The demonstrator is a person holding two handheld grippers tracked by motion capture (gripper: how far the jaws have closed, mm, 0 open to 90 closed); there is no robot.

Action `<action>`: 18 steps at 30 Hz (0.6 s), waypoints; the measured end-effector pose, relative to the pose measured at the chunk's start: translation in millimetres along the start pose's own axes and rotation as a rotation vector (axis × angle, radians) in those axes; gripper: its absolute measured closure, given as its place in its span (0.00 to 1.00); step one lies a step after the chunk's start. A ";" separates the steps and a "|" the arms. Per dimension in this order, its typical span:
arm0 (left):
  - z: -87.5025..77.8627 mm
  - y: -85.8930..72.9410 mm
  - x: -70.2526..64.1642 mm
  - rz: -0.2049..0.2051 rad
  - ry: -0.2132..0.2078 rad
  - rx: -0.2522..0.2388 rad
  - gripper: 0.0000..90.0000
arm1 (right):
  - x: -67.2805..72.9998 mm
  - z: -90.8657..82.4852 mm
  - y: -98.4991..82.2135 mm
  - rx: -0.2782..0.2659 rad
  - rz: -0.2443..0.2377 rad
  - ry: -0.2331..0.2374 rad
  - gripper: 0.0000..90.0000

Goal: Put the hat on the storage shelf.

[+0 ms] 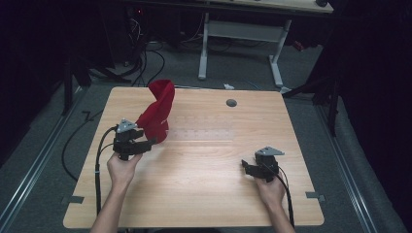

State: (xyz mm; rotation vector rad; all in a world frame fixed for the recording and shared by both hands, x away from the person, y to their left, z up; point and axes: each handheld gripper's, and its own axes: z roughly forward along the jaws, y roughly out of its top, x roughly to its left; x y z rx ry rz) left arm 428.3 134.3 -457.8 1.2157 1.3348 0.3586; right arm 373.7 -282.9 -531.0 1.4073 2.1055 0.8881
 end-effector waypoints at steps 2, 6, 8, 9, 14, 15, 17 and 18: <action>-2.0 -0.1 0.0 0.007 0.006 0.003 0.40 | 0.1 -0.1 0.0 0.001 0.001 0.000 0.39; -8.3 -0.3 -1.0 -0.005 -0.005 -0.010 0.40 | 0.0 0.0 0.0 0.000 0.000 0.000 0.39; -11.3 -1.7 -0.8 -0.015 -0.006 -0.009 0.40 | 0.0 0.0 0.0 0.000 0.000 0.000 0.39; -13.0 -2.3 -0.2 -0.021 -0.007 -0.006 0.40 | 0.0 0.0 0.0 0.000 0.000 0.000 0.39; -20.9 -6.7 2.3 -0.040 -0.005 -0.011 0.39 | 0.1 0.0 0.0 0.000 -0.001 -0.001 0.39; -20.9 -6.7 2.3 -0.040 -0.005 -0.011 0.39 | 0.1 0.0 0.0 0.000 -0.001 -0.001 0.39; -22.1 -8.4 3.4 -0.044 -0.003 -0.012 0.39 | 0.1 0.0 0.0 0.000 -0.001 -0.001 0.39; -22.4 -9.2 3.6 -0.048 0.000 -0.013 0.39 | 0.1 0.0 0.0 0.000 -0.001 -0.001 0.39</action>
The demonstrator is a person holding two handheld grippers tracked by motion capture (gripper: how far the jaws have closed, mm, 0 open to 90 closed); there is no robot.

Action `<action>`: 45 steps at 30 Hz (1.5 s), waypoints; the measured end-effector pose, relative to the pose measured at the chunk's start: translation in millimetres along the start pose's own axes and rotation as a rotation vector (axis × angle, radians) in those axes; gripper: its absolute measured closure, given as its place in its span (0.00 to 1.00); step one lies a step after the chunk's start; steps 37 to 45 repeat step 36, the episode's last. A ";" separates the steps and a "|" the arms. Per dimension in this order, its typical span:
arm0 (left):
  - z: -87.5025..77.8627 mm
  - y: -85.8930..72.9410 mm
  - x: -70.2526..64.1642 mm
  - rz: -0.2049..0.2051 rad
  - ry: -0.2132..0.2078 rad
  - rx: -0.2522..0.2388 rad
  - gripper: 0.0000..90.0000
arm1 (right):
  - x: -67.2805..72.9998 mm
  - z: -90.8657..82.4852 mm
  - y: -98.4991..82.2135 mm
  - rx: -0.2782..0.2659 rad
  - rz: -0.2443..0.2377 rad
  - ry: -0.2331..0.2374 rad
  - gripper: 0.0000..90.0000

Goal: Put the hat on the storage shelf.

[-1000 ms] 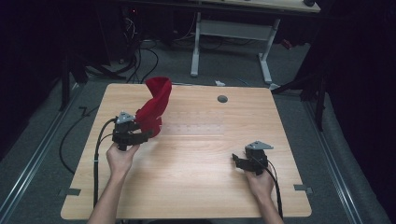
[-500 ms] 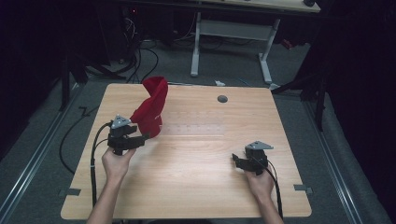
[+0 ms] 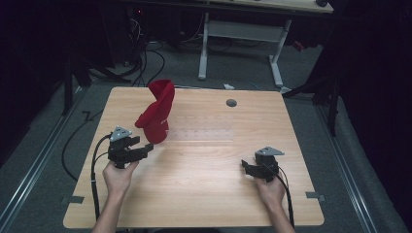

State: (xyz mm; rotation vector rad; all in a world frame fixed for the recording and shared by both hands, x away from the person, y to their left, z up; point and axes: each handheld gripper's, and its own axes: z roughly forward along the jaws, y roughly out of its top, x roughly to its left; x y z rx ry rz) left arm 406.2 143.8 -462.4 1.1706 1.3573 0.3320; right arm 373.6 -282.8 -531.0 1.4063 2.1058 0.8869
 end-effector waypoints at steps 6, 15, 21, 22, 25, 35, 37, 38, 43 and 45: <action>-0.9 -6.9 2.0 0.007 0.005 0.015 0.38 | 0.0 0.0 0.0 0.000 0.000 0.000 0.39; -0.1 -24.2 7.8 0.016 0.031 0.040 0.38 | 0.0 0.0 0.0 0.000 0.000 0.000 0.39; 5.6 -42.3 18.0 0.051 0.089 0.067 0.38 | 0.0 0.0 0.0 0.001 0.000 0.000 0.39; 7.0 -45.9 20.4 0.058 0.101 0.075 0.38 | 0.0 0.0 0.0 0.000 0.000 0.000 0.39; 10.6 -54.4 26.3 0.082 0.136 0.080 0.38 | 0.0 0.0 0.0 0.000 -0.001 0.000 0.39; 13.8 -76.1 36.6 0.161 0.184 0.060 0.35 | 0.0 0.0 0.0 0.000 -0.001 0.000 0.39; 13.0 -76.7 36.7 0.160 0.183 0.053 0.35 | 0.0 0.0 0.0 0.000 -0.001 0.000 0.39; 13.0 -76.7 36.7 0.160 0.183 0.053 0.35 | 0.0 0.0 0.0 0.000 -0.001 0.000 0.39; 13.0 -76.7 36.7 0.160 0.183 0.053 0.35 | 0.0 0.0 0.0 0.000 -0.001 0.000 0.39; 13.0 -76.7 36.7 0.160 0.183 0.053 0.35 | 0.0 0.0 0.0 0.000 -0.001 0.000 0.39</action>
